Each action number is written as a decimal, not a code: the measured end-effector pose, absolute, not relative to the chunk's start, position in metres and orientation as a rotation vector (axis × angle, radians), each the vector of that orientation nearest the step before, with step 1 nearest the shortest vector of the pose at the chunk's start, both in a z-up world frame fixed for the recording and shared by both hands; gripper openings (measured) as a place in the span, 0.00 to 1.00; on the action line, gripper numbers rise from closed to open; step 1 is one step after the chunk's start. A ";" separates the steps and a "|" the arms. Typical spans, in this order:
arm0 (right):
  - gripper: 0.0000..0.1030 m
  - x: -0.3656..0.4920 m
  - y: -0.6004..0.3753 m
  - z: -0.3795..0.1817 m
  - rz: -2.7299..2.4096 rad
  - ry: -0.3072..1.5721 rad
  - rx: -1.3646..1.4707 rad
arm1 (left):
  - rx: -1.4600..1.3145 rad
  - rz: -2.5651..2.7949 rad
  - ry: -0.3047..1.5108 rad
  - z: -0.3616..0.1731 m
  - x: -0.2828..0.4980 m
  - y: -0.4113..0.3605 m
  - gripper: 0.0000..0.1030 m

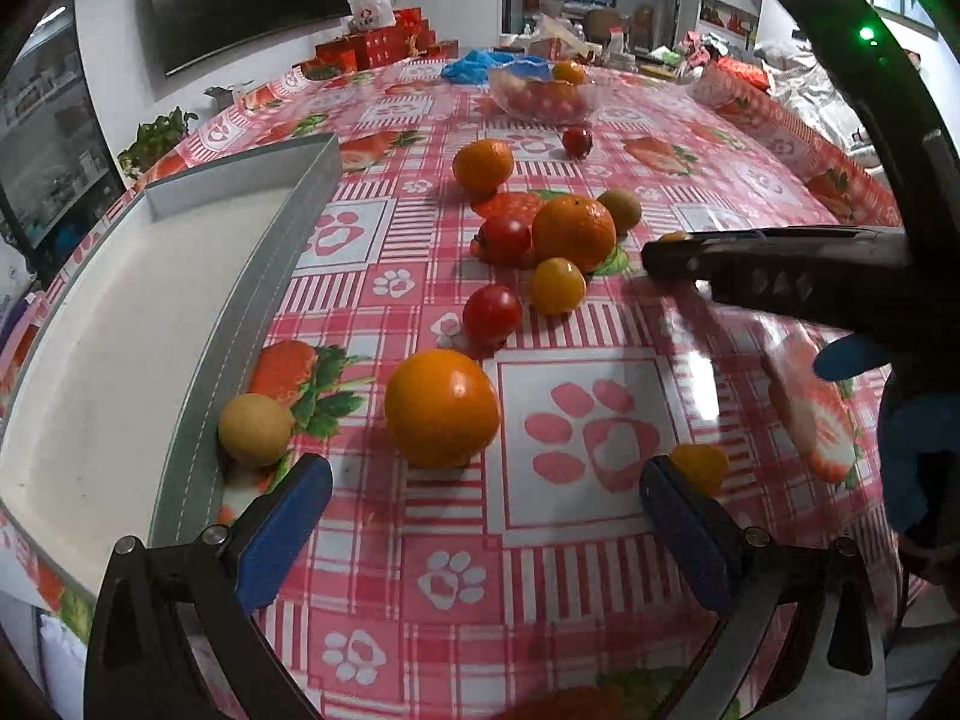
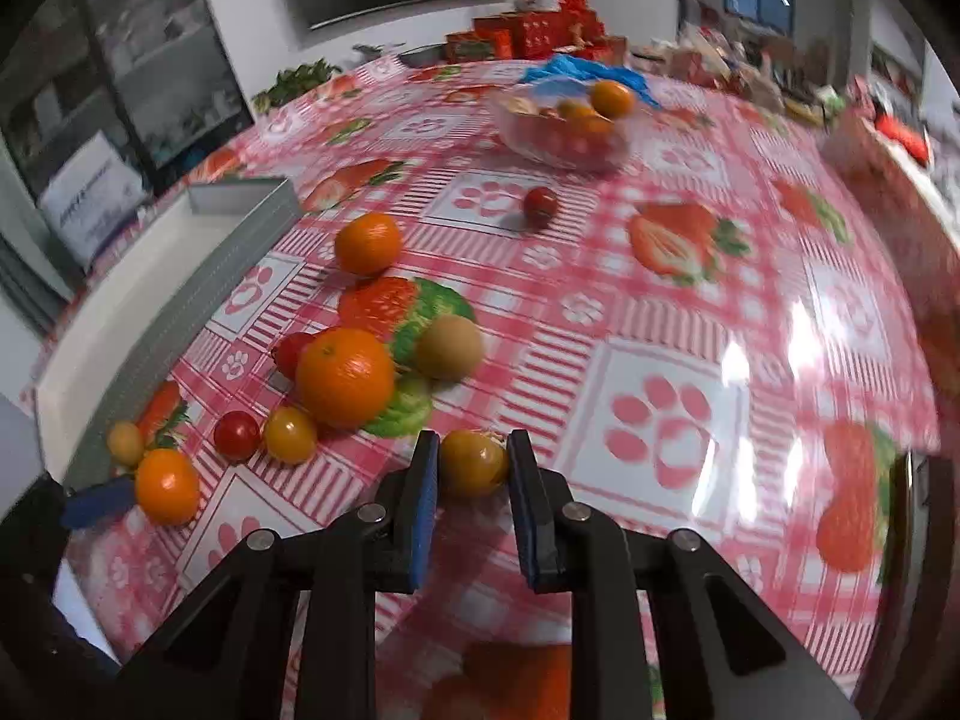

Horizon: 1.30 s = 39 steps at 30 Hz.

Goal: Organize fruits
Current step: 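Grasp the small brown kiwi with the right gripper while the left tool approaches the fruits, then grasp the large orange with the left gripper while the right gripper holds the kiwi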

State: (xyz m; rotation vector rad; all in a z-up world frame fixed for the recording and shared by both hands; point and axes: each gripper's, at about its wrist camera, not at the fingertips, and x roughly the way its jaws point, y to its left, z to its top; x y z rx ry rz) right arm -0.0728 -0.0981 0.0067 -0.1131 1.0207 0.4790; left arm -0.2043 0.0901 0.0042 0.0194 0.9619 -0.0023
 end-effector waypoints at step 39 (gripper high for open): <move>0.24 -0.092 -0.120 0.019 0.488 1.043 -0.040 | -0.080 -0.048 0.927 0.037 -0.192 0.112 0.35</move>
